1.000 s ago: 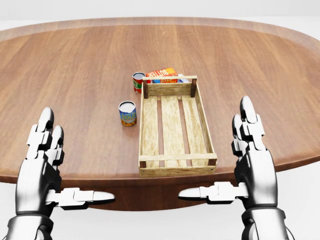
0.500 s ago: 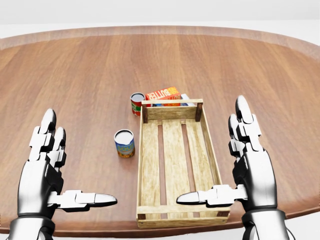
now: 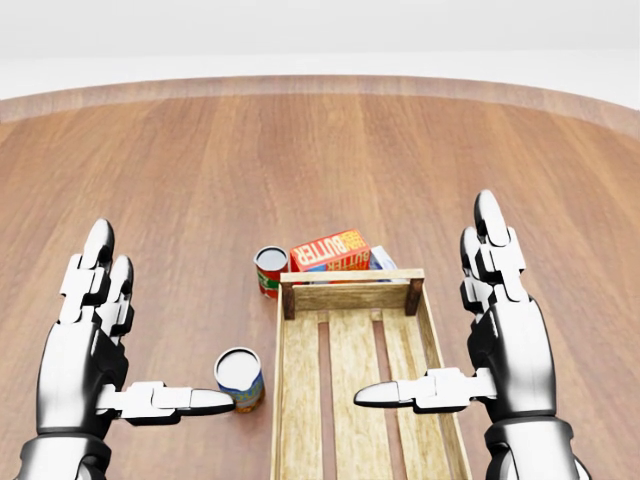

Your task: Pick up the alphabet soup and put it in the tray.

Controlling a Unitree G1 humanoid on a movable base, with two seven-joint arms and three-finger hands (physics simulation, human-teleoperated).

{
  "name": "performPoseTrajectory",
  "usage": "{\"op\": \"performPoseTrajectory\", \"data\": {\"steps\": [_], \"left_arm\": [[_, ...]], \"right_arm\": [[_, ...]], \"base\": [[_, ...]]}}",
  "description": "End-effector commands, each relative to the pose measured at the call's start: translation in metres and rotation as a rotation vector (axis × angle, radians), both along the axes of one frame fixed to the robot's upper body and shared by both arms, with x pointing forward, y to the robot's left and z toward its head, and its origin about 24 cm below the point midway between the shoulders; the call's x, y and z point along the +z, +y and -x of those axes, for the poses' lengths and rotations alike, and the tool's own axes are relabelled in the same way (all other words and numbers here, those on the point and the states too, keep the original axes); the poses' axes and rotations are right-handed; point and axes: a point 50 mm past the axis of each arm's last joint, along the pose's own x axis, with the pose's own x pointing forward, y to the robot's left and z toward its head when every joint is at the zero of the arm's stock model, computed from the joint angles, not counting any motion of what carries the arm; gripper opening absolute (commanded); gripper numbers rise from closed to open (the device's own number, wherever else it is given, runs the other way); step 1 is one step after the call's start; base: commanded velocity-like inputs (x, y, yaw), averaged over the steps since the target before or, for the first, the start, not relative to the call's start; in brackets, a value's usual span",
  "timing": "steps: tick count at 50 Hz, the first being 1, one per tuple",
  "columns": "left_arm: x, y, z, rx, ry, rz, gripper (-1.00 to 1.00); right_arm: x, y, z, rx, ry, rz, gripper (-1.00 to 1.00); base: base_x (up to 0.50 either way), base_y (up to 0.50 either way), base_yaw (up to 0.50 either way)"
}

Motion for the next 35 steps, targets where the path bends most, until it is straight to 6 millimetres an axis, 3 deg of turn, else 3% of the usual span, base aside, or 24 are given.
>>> {"op": "performPoseTrajectory", "data": {"steps": [1,16,35], "left_arm": [[-0.0011,-0.0002,-0.0005,-0.002,0.001,0.0,1.0],[-0.0018,-0.0002,-0.0005,-0.004,0.003,0.001,1.0],[0.0025,-0.0007,0.0007,-0.005,0.0,-0.002,1.0]], "right_arm": [[0.0014,0.0004,0.0004,0.007,-0.006,0.003,1.0],[0.0006,-0.0005,-0.001,-0.034,-0.004,0.014,1.0],[0.0014,-0.0007,0.0007,-0.039,-0.008,0.008,1.0]], "base": [[0.5,0.0,0.0],[0.49,0.0,0.0],[0.0,0.0,0.0]]}}
